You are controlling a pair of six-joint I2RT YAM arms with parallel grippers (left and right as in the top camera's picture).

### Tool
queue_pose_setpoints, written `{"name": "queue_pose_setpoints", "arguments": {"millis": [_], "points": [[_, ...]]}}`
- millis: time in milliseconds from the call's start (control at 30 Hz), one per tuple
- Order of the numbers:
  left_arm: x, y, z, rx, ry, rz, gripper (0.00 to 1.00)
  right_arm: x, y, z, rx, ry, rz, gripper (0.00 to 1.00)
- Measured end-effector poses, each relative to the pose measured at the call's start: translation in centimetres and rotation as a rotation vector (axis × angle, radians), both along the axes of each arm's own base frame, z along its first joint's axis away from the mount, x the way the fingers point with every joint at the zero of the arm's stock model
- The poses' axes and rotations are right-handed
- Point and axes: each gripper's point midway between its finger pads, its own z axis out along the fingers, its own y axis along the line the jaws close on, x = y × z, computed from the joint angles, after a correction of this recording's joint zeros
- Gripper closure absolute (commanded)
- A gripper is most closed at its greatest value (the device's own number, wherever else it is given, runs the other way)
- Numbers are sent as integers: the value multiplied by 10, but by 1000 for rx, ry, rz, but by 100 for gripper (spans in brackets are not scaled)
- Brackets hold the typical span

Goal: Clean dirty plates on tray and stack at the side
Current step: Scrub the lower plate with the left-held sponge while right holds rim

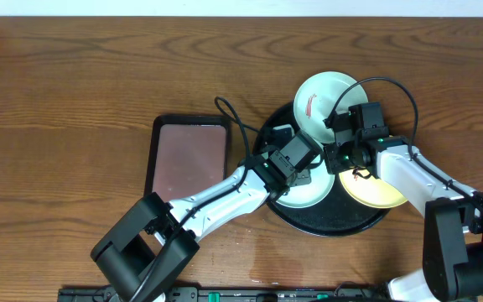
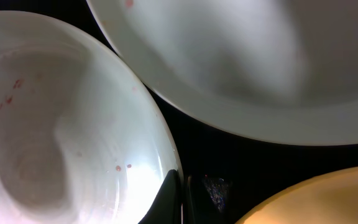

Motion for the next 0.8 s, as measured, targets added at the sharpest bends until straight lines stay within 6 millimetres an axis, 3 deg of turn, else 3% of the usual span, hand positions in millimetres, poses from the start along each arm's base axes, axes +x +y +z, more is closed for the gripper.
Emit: {"name": "queue_pose_setpoints", "arguments": {"millis": [233,500,800], "points": [[7,-11,5,-59,-21,12,92,0,0,0,2,0,1,99],[0,-13,-37,-21,57,55,92,0,1,0,3,2,1,99],[-1,-5,-41,19,60,79,92,-1,0,0,3,2,1,99]]}}
